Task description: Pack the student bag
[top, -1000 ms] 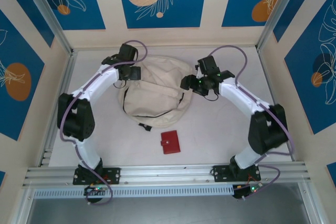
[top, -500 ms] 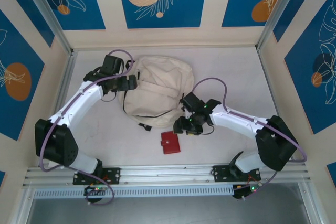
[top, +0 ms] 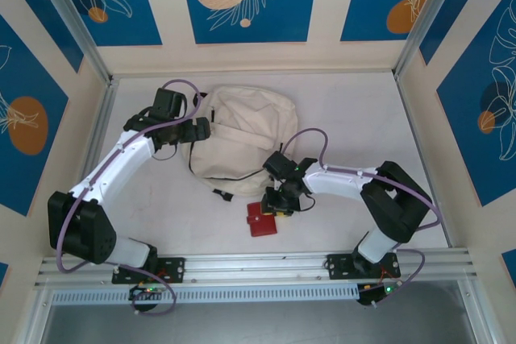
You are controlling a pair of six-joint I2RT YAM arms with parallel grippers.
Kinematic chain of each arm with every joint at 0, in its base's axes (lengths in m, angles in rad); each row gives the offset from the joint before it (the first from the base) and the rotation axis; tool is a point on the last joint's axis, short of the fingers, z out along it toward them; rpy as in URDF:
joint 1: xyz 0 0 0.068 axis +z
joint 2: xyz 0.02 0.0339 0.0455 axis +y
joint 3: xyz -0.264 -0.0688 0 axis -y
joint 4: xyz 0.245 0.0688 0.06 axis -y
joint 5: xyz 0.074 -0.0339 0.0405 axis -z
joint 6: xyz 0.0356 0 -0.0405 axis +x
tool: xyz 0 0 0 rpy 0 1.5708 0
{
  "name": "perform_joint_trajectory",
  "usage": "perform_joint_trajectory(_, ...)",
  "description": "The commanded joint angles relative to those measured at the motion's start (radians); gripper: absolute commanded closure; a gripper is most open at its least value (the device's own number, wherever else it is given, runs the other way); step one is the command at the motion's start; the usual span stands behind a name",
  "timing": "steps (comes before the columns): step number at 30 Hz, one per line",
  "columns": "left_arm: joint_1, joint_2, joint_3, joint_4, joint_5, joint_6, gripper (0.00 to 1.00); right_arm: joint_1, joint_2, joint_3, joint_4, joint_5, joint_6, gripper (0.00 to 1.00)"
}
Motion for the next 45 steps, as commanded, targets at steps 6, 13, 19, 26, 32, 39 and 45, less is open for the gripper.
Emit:
perform_joint_trajectory(6,0.017,-0.027,-0.021,0.016,0.004,-0.064,0.00,0.007,0.045,0.016,-0.009,0.020,0.000,0.79)
perform_joint_trajectory(13,0.018,0.000,-0.047,0.090,0.106,-0.020,0.00,-0.003,-0.119,0.009,-0.128,0.239,0.048,0.98)
perform_joint_trajectory(19,0.016,0.097,-0.058,0.187,0.272,0.052,0.06,-0.062,-0.285,0.021,-0.246,0.402,0.053,1.00)
perform_joint_trajectory(26,0.013,0.248,-0.034,0.244,0.345,0.028,0.30,-0.192,-0.398,0.106,-0.289,0.435,-0.035,1.00)
perform_joint_trajectory(32,-0.022,0.324,-0.066,0.291,0.353,-0.004,0.47,-0.264,-0.415,0.164,-0.238,0.374,-0.075,1.00)
perform_joint_trajectory(39,-0.130,0.381,-0.127,0.338,0.316,-0.041,0.50,-0.300,-0.391,0.186,-0.183,0.336,-0.076,1.00)
perform_joint_trajectory(45,-0.251,0.386,-0.185,0.391,0.305,-0.125,0.54,-0.327,-0.378,0.205,-0.158,0.332,-0.070,1.00)
